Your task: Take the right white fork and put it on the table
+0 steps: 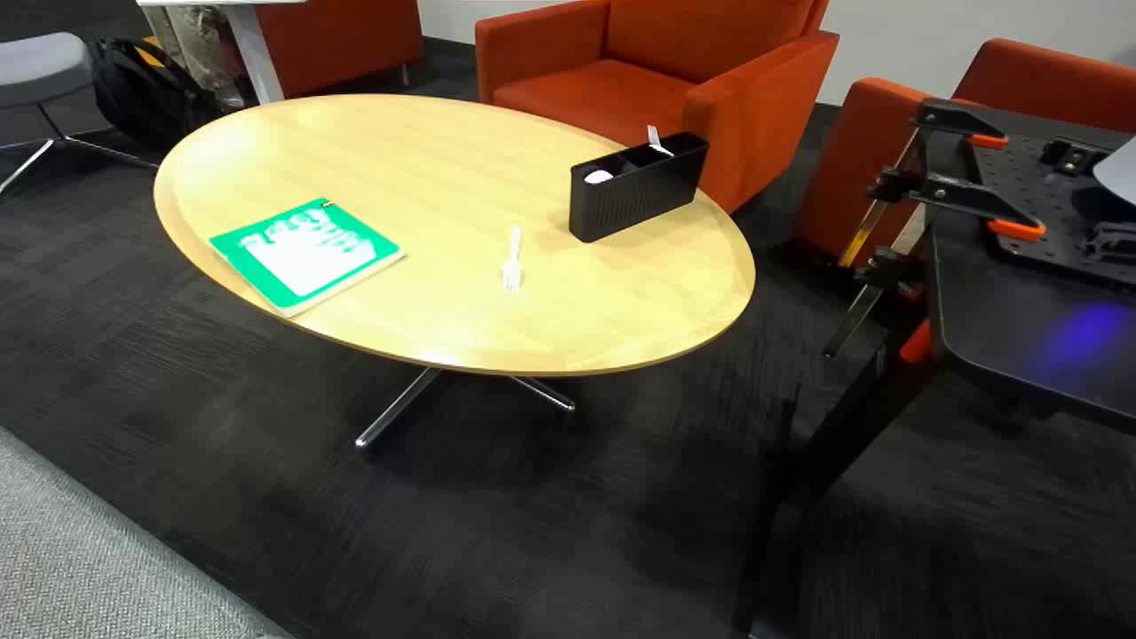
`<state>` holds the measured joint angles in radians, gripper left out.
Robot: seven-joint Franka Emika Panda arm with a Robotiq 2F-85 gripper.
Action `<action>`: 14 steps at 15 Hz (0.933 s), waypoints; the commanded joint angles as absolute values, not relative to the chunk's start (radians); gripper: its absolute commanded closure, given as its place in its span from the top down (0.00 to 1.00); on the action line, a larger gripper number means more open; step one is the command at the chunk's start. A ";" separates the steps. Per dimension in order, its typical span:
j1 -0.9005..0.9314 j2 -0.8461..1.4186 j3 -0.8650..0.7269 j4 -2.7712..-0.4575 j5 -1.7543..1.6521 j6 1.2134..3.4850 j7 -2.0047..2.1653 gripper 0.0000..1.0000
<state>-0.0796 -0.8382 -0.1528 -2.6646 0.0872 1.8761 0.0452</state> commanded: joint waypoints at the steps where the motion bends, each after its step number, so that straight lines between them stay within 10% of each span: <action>1: -0.097 -0.835 -0.139 -2.662 0.099 1.873 0.034 1.00; 14: -0.079 -0.576 -0.029 -2.676 0.037 2.255 0.054 1.00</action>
